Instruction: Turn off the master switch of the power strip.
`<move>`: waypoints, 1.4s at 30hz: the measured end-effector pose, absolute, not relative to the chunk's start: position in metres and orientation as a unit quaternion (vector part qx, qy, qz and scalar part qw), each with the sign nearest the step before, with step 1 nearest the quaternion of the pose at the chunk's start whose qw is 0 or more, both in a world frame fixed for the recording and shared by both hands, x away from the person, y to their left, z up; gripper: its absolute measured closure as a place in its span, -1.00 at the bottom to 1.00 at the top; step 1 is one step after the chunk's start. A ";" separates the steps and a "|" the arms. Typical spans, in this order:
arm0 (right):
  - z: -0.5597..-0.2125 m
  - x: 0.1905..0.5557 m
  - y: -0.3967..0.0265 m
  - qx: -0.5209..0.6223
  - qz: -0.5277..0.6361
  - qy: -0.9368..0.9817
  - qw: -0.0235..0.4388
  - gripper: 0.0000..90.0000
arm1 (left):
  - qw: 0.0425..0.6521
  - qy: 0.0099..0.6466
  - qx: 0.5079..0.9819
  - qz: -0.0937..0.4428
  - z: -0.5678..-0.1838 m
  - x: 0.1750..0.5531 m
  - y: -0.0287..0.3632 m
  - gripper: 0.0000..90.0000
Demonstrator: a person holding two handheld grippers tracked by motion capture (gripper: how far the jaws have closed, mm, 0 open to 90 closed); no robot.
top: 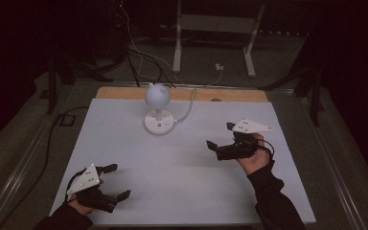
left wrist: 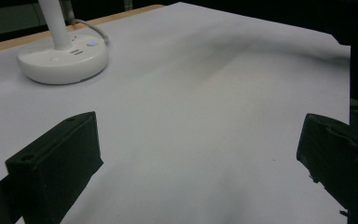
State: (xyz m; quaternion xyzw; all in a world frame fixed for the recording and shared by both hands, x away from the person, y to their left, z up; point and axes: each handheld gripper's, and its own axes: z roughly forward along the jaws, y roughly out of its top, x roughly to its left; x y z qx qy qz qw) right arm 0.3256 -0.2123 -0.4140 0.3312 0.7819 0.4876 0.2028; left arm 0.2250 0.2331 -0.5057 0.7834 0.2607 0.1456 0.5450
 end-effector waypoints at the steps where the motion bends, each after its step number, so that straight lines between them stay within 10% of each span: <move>1: -0.413 0.327 -0.211 0.330 0.490 0.781 0.201 -1.00 | 0.545 0.260 0.783 0.146 -0.506 0.225 0.233 -0.99; 42: -0.424 0.395 -0.130 0.283 0.496 0.804 0.163 -1.00 | 0.549 0.257 0.782 0.141 -0.505 0.224 0.233 -0.99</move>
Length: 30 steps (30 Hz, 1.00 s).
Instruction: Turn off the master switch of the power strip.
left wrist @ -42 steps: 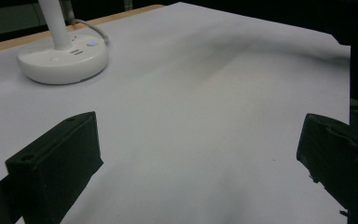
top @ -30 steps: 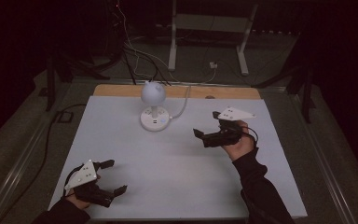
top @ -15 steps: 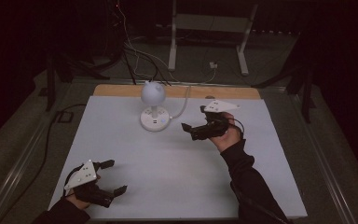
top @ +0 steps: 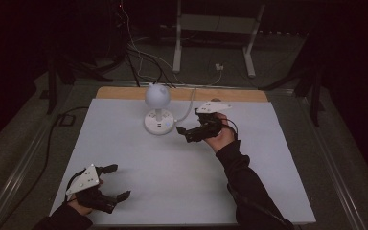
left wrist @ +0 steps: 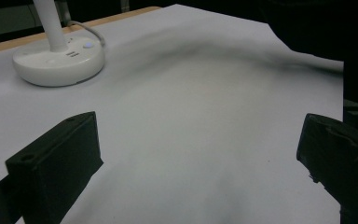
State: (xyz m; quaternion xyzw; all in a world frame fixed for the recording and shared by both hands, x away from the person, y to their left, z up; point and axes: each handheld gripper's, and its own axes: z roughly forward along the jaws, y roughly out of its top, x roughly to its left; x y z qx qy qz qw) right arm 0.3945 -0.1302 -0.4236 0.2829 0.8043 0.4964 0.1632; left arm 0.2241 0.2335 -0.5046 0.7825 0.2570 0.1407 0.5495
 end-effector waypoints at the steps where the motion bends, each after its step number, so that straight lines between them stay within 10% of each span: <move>1: -0.425 0.396 -0.128 0.284 0.495 0.805 0.165 -1.00 | 0.549 0.257 0.782 0.141 -0.505 0.224 0.234 -0.99; 30: -0.466 0.425 -0.082 0.303 0.513 0.791 0.141 -0.78 | 0.551 0.258 0.782 0.138 -0.504 0.224 0.235 -0.99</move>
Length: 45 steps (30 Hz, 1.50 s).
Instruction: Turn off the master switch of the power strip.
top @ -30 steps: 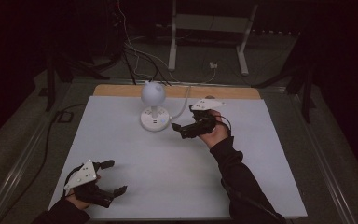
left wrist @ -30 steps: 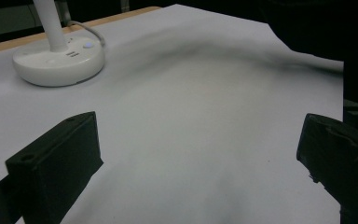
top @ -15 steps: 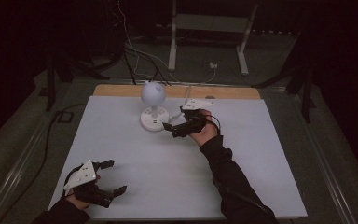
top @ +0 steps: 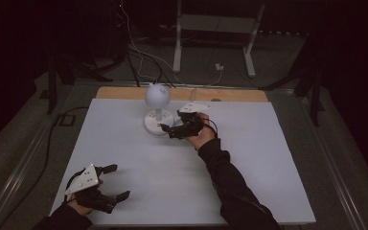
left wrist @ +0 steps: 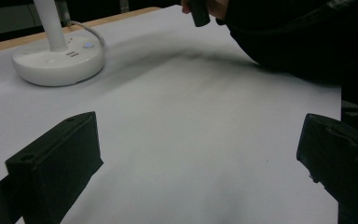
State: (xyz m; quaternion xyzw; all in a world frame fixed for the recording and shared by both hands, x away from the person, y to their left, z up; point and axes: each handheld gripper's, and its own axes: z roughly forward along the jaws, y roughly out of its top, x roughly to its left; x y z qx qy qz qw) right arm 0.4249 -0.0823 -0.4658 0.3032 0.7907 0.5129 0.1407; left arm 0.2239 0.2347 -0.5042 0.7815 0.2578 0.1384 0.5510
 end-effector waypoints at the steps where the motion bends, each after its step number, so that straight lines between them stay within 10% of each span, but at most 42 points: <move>1: -0.466 0.426 -0.082 0.306 0.512 0.790 0.138 -0.69 | 0.551 0.258 0.781 0.139 -0.504 0.224 0.235 -0.99; 9: -0.470 0.431 -0.077 0.330 0.488 0.795 0.147 -0.32 | 0.552 0.259 0.781 0.138 -0.504 0.224 0.235 -0.99; 23: -0.481 0.442 -0.070 0.358 0.444 0.801 0.182 0.90 | 0.555 0.260 0.779 0.134 -0.505 0.224 0.235 -0.99; 45: -0.502 0.456 -0.051 0.375 0.403 0.811 0.197 1.00 | 0.554 0.259 0.779 0.135 -0.505 0.224 0.236 -0.99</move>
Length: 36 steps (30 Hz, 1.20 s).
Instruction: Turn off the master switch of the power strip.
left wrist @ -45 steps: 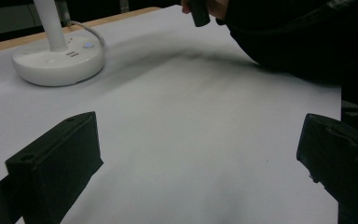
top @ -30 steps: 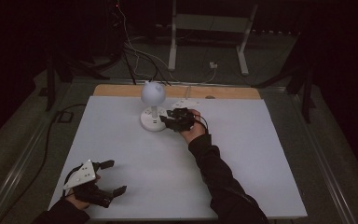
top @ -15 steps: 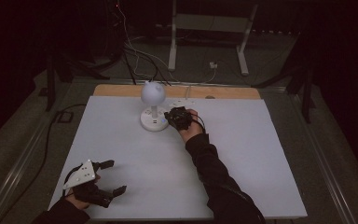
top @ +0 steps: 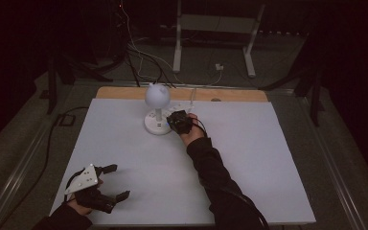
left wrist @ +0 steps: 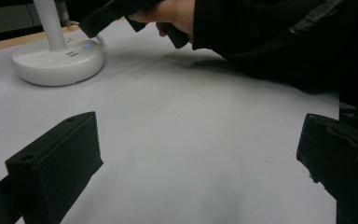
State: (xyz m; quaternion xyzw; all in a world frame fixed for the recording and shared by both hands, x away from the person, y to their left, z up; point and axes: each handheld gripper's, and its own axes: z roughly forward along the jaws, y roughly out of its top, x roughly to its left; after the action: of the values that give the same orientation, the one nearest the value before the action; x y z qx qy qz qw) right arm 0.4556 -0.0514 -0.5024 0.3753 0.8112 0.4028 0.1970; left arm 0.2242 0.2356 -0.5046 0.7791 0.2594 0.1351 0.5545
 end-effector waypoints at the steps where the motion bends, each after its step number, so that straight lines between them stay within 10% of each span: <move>1: -0.503 0.456 -0.051 0.378 0.401 0.812 0.196 1.00 | 0.554 0.259 0.779 0.136 -0.505 0.224 0.236 -0.99; 36: -0.513 0.457 -0.044 0.380 0.390 0.812 0.212 1.00 | 0.554 0.257 0.781 0.133 -0.505 0.225 0.235 -0.99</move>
State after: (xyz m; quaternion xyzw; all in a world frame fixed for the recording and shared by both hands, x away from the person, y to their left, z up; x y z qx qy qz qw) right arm 0.4570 -0.0437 -0.5133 0.3796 0.8115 0.3902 0.2123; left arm 0.2246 0.2354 -0.5052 0.7809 0.2570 0.1327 0.5536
